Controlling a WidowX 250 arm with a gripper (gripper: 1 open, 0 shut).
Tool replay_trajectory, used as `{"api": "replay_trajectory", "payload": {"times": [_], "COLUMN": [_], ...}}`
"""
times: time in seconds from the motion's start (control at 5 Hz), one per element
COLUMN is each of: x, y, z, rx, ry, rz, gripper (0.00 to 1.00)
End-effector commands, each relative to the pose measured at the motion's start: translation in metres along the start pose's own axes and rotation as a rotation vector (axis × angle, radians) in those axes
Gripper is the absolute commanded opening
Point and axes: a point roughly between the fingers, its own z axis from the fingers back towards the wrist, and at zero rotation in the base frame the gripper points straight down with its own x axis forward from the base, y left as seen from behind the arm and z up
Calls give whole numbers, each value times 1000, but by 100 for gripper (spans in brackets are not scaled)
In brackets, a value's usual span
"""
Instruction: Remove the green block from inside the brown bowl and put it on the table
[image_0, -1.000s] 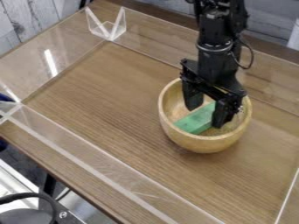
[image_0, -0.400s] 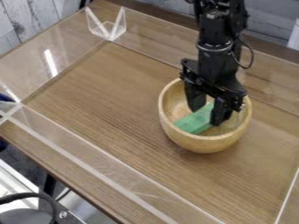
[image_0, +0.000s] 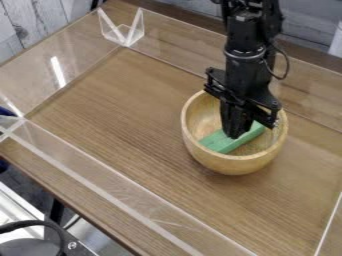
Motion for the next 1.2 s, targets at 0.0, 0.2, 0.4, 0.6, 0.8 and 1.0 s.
{"api": "replay_trajectory", "payload": {"times": [0.0, 0.2, 0.4, 0.6, 0.8, 1.0], "x": [9, 11, 15, 18, 16, 14], "y": [2, 2, 4, 3, 4, 5], "z": [36, 55, 79, 100, 90, 84], "rx": [22, 37, 55, 66, 59, 54], "ry": [-101, -126, -157, -177, -169, -161], "rz": [-1, 3, 14, 17, 7, 3], "gripper": [0, 0, 0, 0, 0, 0]}}
